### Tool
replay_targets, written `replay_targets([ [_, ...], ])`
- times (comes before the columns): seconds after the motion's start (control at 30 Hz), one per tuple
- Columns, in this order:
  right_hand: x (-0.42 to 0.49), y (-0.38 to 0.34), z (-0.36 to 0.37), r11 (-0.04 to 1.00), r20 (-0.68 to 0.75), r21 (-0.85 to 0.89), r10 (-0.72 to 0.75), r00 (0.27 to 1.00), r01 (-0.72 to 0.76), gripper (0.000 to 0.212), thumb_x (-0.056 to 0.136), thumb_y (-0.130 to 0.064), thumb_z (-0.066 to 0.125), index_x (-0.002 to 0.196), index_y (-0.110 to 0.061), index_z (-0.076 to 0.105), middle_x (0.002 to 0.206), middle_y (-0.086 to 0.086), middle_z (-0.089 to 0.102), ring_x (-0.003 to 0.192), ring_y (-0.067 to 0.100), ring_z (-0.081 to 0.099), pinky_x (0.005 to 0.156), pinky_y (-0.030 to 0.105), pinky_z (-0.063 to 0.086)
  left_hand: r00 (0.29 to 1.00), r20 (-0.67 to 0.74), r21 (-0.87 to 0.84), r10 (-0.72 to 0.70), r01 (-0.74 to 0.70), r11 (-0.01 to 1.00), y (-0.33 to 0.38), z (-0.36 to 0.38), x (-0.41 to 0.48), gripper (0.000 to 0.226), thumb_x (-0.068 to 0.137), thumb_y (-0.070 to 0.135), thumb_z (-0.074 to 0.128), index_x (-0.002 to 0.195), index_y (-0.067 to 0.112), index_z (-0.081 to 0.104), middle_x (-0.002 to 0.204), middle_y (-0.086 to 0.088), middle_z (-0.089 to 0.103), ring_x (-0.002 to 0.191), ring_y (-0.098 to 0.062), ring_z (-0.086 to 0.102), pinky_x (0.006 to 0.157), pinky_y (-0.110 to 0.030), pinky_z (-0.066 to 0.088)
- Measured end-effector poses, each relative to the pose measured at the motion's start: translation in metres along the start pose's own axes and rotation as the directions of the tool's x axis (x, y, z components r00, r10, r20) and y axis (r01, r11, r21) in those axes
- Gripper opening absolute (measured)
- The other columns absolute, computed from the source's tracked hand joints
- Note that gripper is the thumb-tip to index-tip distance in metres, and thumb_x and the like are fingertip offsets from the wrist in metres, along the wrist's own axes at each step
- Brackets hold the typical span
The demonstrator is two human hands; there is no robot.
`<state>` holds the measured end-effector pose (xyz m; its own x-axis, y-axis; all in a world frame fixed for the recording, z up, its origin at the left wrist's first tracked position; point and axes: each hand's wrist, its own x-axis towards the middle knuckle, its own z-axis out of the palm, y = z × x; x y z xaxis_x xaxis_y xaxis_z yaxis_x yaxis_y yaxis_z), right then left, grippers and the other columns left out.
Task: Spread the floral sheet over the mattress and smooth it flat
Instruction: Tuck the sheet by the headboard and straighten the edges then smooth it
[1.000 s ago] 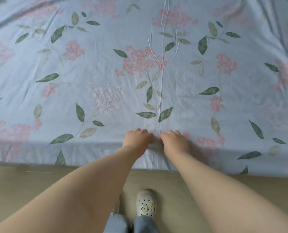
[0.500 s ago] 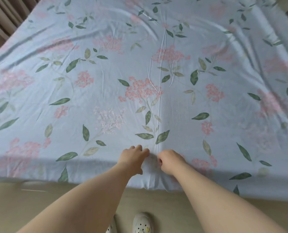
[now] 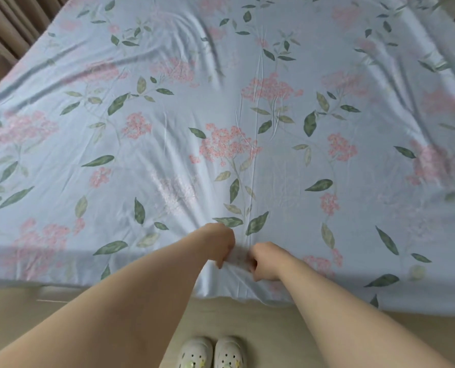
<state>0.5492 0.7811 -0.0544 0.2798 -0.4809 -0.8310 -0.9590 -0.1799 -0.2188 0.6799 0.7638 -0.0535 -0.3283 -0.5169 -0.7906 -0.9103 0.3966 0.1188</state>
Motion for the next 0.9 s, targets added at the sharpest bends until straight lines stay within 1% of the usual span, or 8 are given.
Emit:
replay_targets([
  [0.1, -0.001, 0.003, 0.004, 0.999, 0.007, 0.017, 0.029, 1.000, -0.029, 0.020, 0.089, -0.014, 0.049, 0.070, -0.017, 0.046, 0.087, 0.009, 0.053, 0.085, 0.023, 0.048, 0.068, 0.027, 0.038, 0.997, 0.078, 0.061, 0.002, -0.007, 0.998, 0.006, -0.003, 0.007, 0.038, 0.088, 0.025, 0.064, 0.122, 0.009, 0.062, 0.130, -0.006, 0.056, 0.120, -0.025, 0.053, 0.096, -0.032, 0.044],
  [0.17, -0.006, 0.006, 0.011, 0.998, 0.048, 0.034, 0.043, 0.998, -0.044, 0.007, 0.091, -0.020, 0.049, 0.092, -0.018, 0.056, 0.106, 0.011, 0.060, 0.096, 0.026, 0.054, 0.081, 0.031, 0.040, 0.996, 0.086, 0.037, -0.003, 0.000, 0.999, 0.013, -0.002, 0.007, 0.041, 0.091, 0.027, 0.059, 0.128, 0.009, 0.056, 0.133, -0.006, 0.053, 0.123, -0.025, 0.051, 0.098, -0.034, 0.043],
  [0.23, -0.013, 0.010, 0.016, 0.995, 0.029, 0.068, 0.069, 0.997, -0.071, 0.030, 0.093, -0.021, 0.050, 0.121, -0.014, 0.055, 0.129, 0.010, 0.055, 0.115, 0.029, 0.055, 0.094, 0.032, 0.043, 0.994, 0.105, 0.018, -0.007, 0.005, 1.000, 0.020, -0.004, 0.003, 0.046, 0.093, 0.030, 0.055, 0.134, 0.010, 0.049, 0.136, -0.007, 0.051, 0.126, -0.026, 0.048, 0.100, -0.036, 0.042],
  [0.27, -0.019, 0.014, 0.016, 0.992, 0.002, 0.088, 0.088, 0.996, -0.088, 0.035, 0.093, -0.021, 0.049, 0.126, -0.013, 0.052, 0.134, 0.009, 0.052, 0.121, 0.029, 0.053, 0.098, 0.034, 0.043, 0.993, 0.121, 0.032, -0.004, 0.000, 0.999, 0.025, -0.010, 0.001, 0.047, 0.094, 0.031, 0.053, 0.136, 0.010, 0.047, 0.137, -0.007, 0.050, 0.127, -0.026, 0.047, 0.102, -0.037, 0.041],
  [0.37, -0.041, 0.027, 0.005, 0.979, -0.090, 0.124, 0.174, 0.981, -0.163, 0.034, 0.093, -0.019, 0.044, 0.125, -0.014, 0.054, 0.136, 0.010, 0.046, 0.123, 0.030, 0.049, 0.098, 0.035, 0.042, 0.994, 0.105, 0.066, -0.001, -0.006, 0.998, 0.041, -0.037, -0.009, 0.042, 0.096, 0.030, 0.049, 0.134, 0.010, 0.049, 0.135, -0.007, 0.052, 0.124, -0.026, 0.050, 0.101, -0.037, 0.043],
  [0.53, -0.083, 0.040, -0.039, 0.942, -0.288, 0.265, 0.279, 0.916, -0.204, 0.029, 0.093, -0.015, 0.039, 0.116, -0.012, 0.057, 0.124, 0.007, 0.051, 0.116, 0.028, 0.049, 0.088, 0.033, 0.040, 0.998, -0.063, 0.074, 0.013, -0.008, 0.997, 0.066, -0.093, -0.030, 0.035, 0.098, 0.029, 0.045, 0.128, 0.012, 0.053, 0.130, -0.008, 0.054, 0.110, -0.025, 0.055, 0.093, -0.035, 0.046],
  [0.73, -0.157, 0.050, -0.078, 0.897, -0.463, 0.404, 0.372, 0.805, -0.182, 0.040, 0.094, -0.016, 0.040, 0.134, -0.015, 0.040, 0.133, 0.009, 0.046, 0.120, 0.030, 0.048, 0.088, 0.033, 0.041, 0.953, -0.304, 0.121, 0.023, 0.015, 0.993, 0.104, -0.161, -0.070, 0.031, 0.098, 0.024, 0.040, 0.125, 0.018, 0.053, 0.124, -0.004, 0.057, 0.110, -0.023, 0.059, 0.075, -0.029, 0.042],
  [0.9, -0.230, 0.063, -0.100, 0.855, -0.534, 0.486, 0.453, 0.713, -0.179, 0.038, 0.094, -0.019, 0.043, 0.132, -0.016, 0.040, 0.128, 0.010, 0.048, 0.116, 0.030, 0.051, 0.088, 0.037, 0.043, 0.906, -0.412, 0.166, 0.091, -0.024, 0.986, 0.148, -0.211, -0.121, 0.032, 0.098, 0.030, 0.041, 0.125, 0.019, 0.053, 0.124, -0.003, 0.057, 0.109, -0.023, 0.059, 0.078, -0.028, 0.044],
])
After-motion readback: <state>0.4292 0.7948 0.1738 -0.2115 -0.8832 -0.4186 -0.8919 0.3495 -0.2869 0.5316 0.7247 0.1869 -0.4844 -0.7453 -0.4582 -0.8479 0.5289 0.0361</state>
